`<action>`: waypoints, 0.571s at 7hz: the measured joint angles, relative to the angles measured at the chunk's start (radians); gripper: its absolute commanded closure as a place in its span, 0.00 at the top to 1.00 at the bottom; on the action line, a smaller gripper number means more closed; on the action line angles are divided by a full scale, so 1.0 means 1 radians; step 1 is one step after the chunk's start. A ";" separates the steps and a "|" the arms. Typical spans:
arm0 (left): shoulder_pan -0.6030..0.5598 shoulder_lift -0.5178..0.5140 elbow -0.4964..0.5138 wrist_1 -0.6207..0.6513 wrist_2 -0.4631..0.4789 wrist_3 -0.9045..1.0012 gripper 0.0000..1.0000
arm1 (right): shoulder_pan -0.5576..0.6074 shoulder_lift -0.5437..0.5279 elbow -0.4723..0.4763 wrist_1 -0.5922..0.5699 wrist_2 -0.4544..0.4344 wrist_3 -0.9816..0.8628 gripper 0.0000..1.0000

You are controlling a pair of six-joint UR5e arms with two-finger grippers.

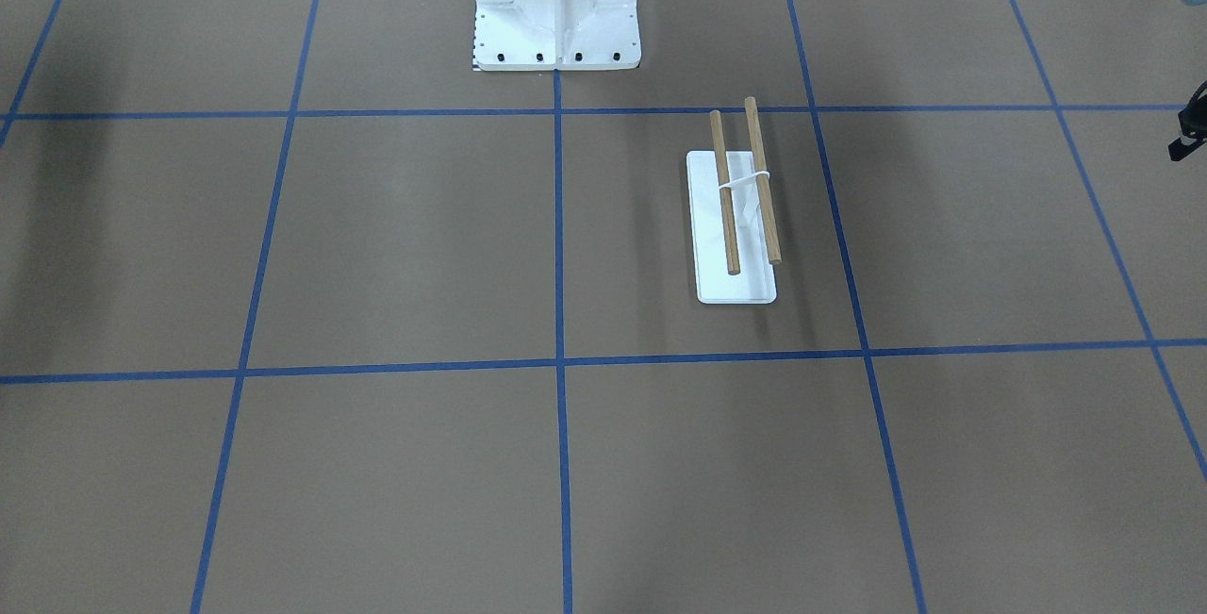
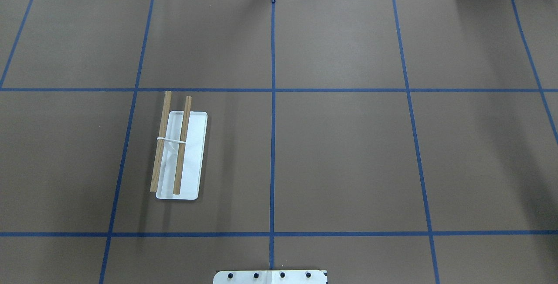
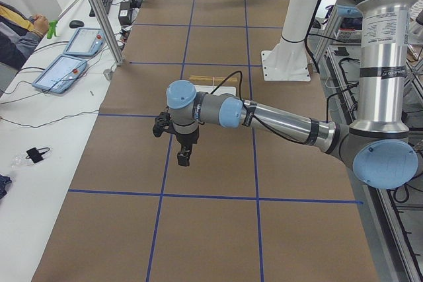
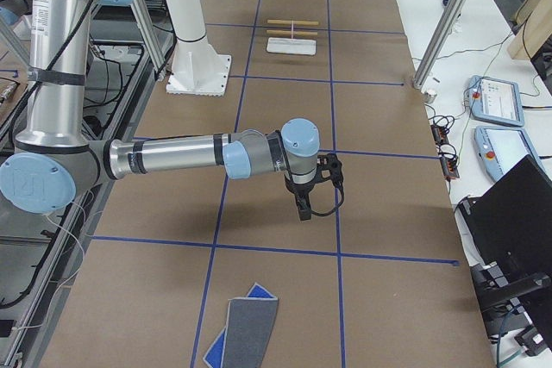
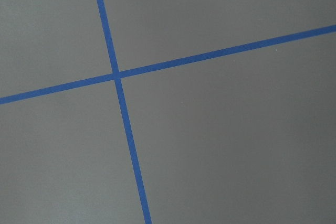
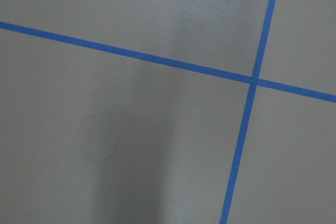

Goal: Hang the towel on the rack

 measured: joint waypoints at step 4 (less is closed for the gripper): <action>0.001 -0.001 -0.012 -0.001 -0.002 -0.005 0.98 | 0.031 0.003 0.006 -0.059 -0.001 -0.003 1.00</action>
